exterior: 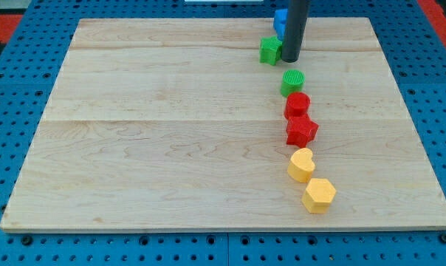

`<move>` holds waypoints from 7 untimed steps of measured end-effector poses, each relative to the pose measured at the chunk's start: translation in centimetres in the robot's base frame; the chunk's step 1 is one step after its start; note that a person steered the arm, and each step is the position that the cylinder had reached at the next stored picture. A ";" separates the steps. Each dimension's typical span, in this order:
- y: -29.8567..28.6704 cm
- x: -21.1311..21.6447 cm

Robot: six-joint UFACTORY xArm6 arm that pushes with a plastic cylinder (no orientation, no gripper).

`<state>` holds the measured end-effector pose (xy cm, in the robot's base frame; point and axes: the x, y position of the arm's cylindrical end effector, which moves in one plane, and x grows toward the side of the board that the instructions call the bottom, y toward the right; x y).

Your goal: Push the green star towards top left side of board

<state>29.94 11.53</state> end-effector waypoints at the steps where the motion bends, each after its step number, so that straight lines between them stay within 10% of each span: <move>1: -0.1 -0.4; 7: -4.4 -4.2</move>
<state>25.70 7.15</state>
